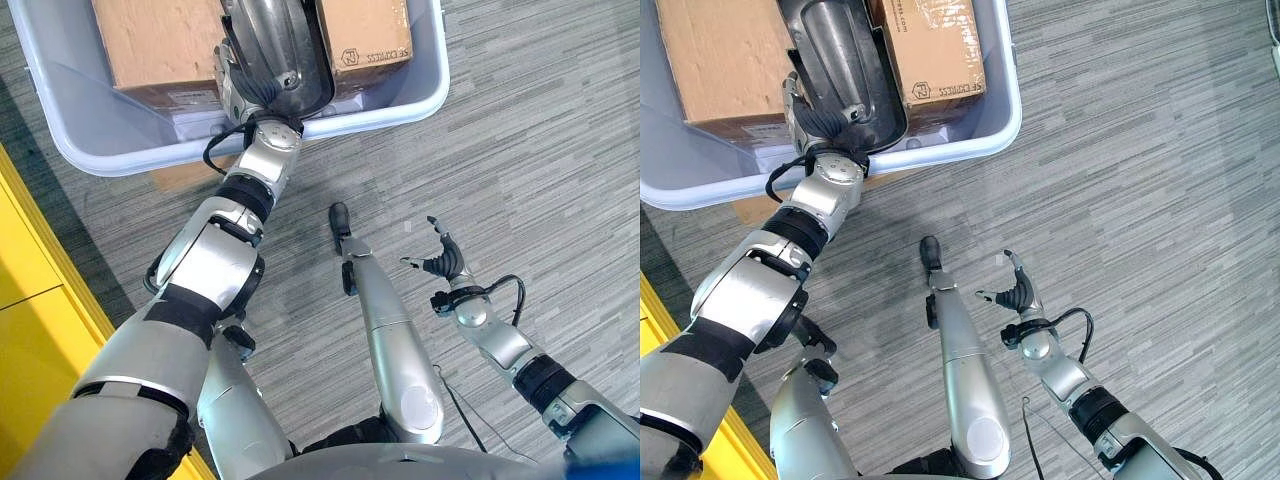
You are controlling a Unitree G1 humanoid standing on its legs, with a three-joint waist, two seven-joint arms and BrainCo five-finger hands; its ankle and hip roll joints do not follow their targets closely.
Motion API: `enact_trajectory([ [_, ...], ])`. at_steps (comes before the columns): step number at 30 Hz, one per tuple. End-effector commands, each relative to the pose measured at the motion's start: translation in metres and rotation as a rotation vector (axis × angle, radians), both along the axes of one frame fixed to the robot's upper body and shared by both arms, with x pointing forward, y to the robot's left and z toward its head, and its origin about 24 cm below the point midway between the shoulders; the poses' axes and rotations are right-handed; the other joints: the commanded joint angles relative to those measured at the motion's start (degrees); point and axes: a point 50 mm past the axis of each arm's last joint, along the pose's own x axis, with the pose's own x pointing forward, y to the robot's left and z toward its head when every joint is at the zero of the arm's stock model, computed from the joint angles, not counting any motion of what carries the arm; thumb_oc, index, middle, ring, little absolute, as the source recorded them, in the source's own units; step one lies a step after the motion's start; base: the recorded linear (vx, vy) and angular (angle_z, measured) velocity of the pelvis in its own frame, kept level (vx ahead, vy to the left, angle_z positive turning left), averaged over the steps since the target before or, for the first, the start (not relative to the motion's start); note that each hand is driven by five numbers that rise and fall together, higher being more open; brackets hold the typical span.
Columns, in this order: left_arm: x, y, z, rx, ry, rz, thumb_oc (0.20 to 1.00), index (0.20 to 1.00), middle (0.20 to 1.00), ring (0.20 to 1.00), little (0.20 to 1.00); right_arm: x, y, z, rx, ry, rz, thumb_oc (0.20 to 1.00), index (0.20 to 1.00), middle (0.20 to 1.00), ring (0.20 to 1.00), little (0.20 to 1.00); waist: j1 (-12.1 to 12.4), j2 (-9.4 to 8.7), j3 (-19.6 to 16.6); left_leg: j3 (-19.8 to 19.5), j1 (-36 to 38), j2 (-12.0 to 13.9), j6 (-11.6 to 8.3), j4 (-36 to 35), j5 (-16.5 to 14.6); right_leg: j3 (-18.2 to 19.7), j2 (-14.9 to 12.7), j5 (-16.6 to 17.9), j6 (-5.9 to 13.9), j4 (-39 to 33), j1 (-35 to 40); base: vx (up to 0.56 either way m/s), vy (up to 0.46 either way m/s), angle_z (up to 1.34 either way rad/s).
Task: Move parts from the plastic box to the shelf.
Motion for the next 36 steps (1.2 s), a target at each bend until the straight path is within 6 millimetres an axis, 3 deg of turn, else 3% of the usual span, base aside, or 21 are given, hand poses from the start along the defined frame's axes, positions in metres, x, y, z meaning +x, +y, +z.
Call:
enact_trajectory([
  [1,-0.013,0.064,-0.065,0.004,0.246,0.178,0.780,0.780,0.780,0.780,0.780,0.001,-0.011,0.010,0.003,-0.048,-0.018,1.000,1.000,1.000,1.000,1.000,-2.46,-1.03,0.76,-3.20,-9.86,2.22,0.26,10.58,-1.57,-3.22,1.47,-3.48,-0.99,2.28,1.50,0.00,0.000,0.00],
  [2,-0.012,0.064,-0.063,-0.004,0.235,0.176,0.269,0.269,0.269,0.269,0.269,0.000,-0.012,0.010,0.008,-0.046,-0.018,1.000,1.000,1.000,1.000,1.000,-2.42,-0.93,0.76,-3.29,-10.30,2.27,0.36,11.02,-1.69,-3.19,1.46,-3.64,-1.02,2.85,1.07,0.00,0.000,0.00],
  [3,-0.012,0.064,-0.062,-0.008,0.236,0.173,0.200,0.200,0.200,0.200,0.200,-0.001,-0.013,0.009,0.009,-0.044,-0.018,1.000,1.000,1.000,1.000,1.000,-2.44,-0.88,0.76,-3.36,-10.42,2.28,0.43,11.16,-1.76,-3.13,1.47,-3.78,-1.05,3.09,0.97,0.00,0.000,0.00],
  [10,-0.014,0.065,-0.060,0.096,0.203,0.215,0.200,0.200,0.200,0.200,0.200,-0.002,-0.011,0.010,0.015,-0.055,-0.017,1.000,1.000,1.000,1.000,1.000,-2.61,-0.42,0.76,-3.42,-10.33,2.24,0.61,11.33,-2.14,-2.95,1.33,-4.14,-1.14,3.65,0.81,0.00,0.000,0.00],
  [20,-0.024,0.085,-0.073,0.077,0.259,0.373,0.200,0.200,0.200,0.200,0.200,-0.006,-0.015,0.003,0.032,-0.061,-0.052,1.000,1.000,1.000,1.000,1.000,-2.42,0.16,0.76,-3.45,-9.78,2.24,0.67,11.52,-2.16,-3.02,1.05,-4.44,-1.31,3.96,1.09,-0.01,-0.021,-0.01],
  [29,-0.027,0.095,-0.069,0.046,0.258,0.409,0.200,0.200,0.200,0.200,0.200,-0.008,-0.014,-0.001,0.032,-0.055,-0.047,1.000,1.000,1.000,1.000,1.000,-2.41,0.72,0.76,-3.45,-9.37,2.40,0.61,11.33,-1.96,-3.10,0.96,-4.82,-1.55,4.10,1.30,0.00,0.000,0.00],
  [36,-0.023,0.088,-0.058,0.023,0.085,0.329,0.200,0.200,0.200,0.200,0.200,-0.016,-0.013,-0.006,0.023,-0.058,-0.032,1.000,1.000,1.000,1.000,1.000,-2.24,1.54,0.76,-2.25,-5.91,2.47,0.75,9.11,-1.35,-3.49,0.50,-5.69,-1.71,3.81,3.93,-0.03,0.011,0.00],
])
